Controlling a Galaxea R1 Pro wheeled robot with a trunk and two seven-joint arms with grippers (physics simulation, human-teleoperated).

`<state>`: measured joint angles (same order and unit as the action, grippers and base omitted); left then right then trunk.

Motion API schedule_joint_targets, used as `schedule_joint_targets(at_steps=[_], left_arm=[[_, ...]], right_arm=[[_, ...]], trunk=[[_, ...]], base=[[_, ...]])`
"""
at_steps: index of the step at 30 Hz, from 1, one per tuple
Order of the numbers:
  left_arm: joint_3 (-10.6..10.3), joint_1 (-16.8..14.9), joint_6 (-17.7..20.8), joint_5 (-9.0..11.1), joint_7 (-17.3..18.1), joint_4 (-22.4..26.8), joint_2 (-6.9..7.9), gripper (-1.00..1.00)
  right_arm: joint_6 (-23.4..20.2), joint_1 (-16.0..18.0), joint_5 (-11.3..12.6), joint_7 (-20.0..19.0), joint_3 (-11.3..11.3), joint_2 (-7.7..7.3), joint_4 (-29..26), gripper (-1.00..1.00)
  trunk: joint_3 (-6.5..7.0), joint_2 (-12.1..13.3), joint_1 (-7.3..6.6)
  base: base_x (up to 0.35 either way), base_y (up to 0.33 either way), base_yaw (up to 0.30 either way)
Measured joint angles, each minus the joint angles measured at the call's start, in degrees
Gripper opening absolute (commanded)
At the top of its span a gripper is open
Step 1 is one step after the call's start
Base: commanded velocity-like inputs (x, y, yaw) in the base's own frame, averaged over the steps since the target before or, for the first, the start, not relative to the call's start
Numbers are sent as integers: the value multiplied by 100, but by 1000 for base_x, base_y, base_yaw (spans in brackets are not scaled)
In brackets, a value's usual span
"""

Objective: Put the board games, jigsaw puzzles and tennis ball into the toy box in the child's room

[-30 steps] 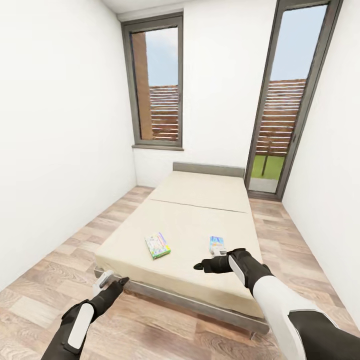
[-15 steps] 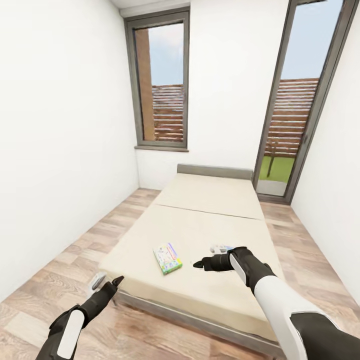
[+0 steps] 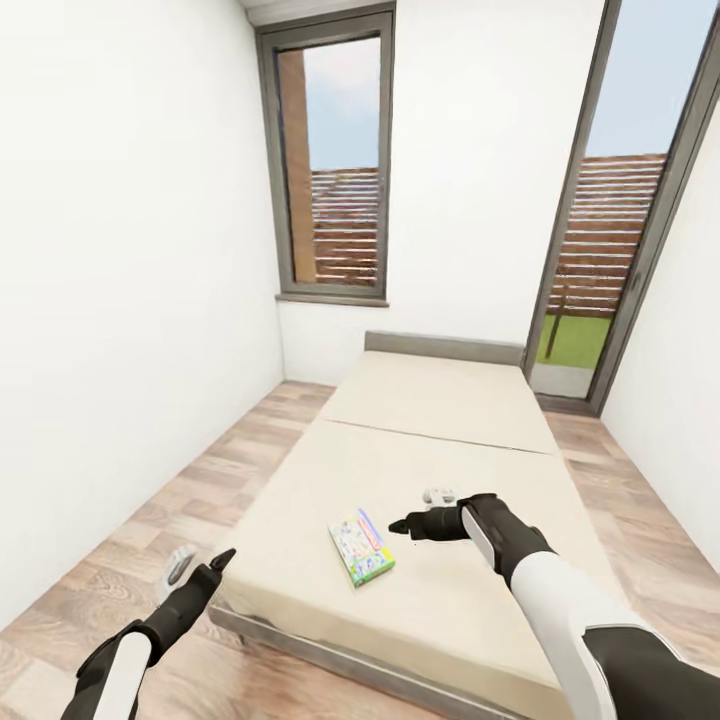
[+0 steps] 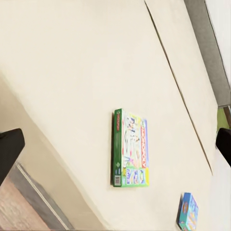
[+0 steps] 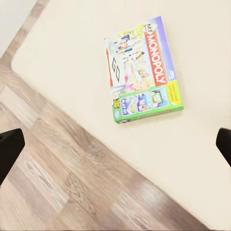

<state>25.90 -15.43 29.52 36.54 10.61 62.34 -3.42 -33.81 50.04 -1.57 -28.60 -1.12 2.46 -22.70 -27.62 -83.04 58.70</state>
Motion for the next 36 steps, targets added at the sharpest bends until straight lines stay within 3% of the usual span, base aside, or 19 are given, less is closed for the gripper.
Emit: schedule_joint_targets(at_steps=[13,36], left_arm=[[5,98,3,171,7,152,1,100],[-35,115,21,203,4,185,-3,100]], right_arm=[[968,-38,38,-5,13,-96,2,100],[1294,-49,53,189,213,-196,40,100]], trunk=[[0,0,2],[0,0,3]], base=[[173,150,0],[21,18,0]])
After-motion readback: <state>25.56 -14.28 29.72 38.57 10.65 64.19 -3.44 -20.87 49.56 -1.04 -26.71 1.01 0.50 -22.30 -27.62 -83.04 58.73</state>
